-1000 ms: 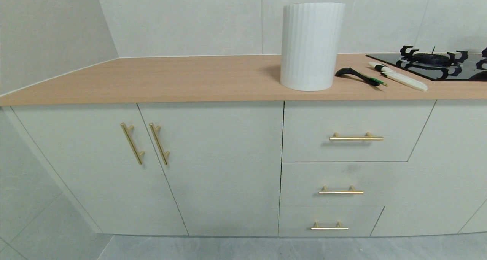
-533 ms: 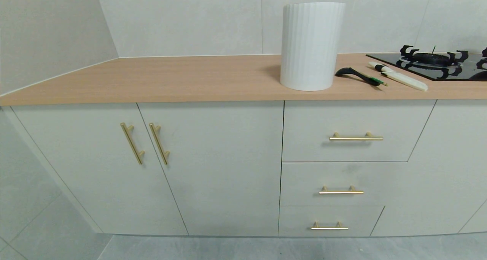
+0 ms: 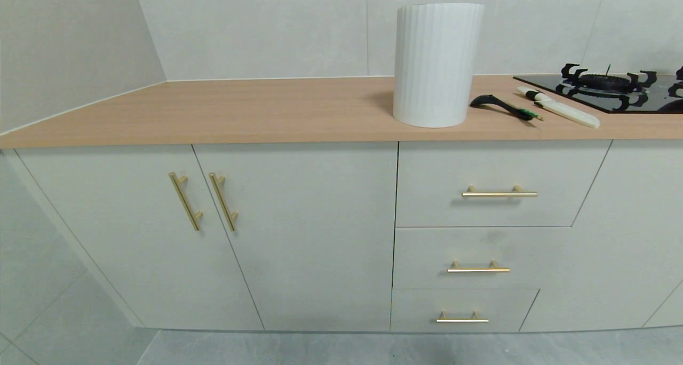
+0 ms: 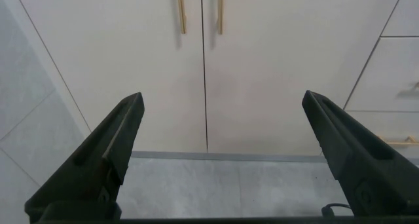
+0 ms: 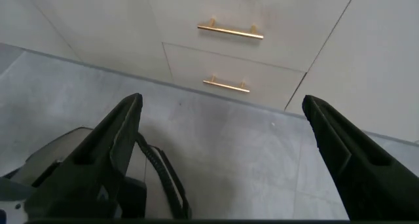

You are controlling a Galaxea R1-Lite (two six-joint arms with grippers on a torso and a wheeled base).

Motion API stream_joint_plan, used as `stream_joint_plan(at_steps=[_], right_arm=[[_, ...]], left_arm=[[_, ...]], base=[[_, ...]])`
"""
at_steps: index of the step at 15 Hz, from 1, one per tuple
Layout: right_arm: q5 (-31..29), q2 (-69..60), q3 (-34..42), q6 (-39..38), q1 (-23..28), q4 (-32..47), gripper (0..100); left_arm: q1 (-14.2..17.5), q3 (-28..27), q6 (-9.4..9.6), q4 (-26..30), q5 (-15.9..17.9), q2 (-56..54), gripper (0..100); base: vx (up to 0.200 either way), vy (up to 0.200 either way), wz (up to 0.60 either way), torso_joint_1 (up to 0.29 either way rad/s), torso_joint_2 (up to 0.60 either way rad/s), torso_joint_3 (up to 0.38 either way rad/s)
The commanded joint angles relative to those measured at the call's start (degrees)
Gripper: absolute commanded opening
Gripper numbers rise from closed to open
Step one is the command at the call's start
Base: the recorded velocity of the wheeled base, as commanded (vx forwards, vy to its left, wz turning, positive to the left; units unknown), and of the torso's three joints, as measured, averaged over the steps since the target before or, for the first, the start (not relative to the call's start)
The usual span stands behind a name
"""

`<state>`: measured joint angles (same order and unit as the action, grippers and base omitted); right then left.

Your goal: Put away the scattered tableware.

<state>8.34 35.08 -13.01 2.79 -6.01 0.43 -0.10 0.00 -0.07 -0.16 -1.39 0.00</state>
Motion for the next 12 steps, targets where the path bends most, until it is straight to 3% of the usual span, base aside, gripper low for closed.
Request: stream_joint_plan(at_steps=[1, 5, 7, 9, 12], right_arm=[[-0.16, 12.02, -1.93, -0.33, -0.14, -4.38, 100], [-2.01, 26.35, -2.64, 1.16, -1.99, -12.29, 100], [-4.65, 35.58, -4.83, 0.02, -6.03, -18.00, 100], [-12.47, 43.31, -8.70, -1.30, -6.56, -17.57, 100], [-12.65, 52.72, -14.68, 0.02, -8.14, -18.00, 100]], left_arm=[[0.01, 0.00, -0.01, -0.02, -0.02, 0.09, 100], [0.01, 0.00, -0.01, -0.02, -0.02, 0.09, 100], [0.01, 0.00, -0.01, -0.02, -0.02, 0.09, 100], [0.01, 0.00, -0.01, -0.02, -0.02, 0.09, 100], [0.01, 0.00, -0.01, -0.02, -0.02, 0.09, 100]], base=[[0.000, 0.000, 0.00, 0.000, 0.00, 0.000], [0.000, 0.000, 0.00, 0.000, 0.00, 0.000], [0.000, 0.000, 0.00, 0.000, 0.00, 0.000], [0.000, 0.000, 0.00, 0.000, 0.00, 0.000], [0.000, 0.000, 0.00, 0.000, 0.00, 0.000]])
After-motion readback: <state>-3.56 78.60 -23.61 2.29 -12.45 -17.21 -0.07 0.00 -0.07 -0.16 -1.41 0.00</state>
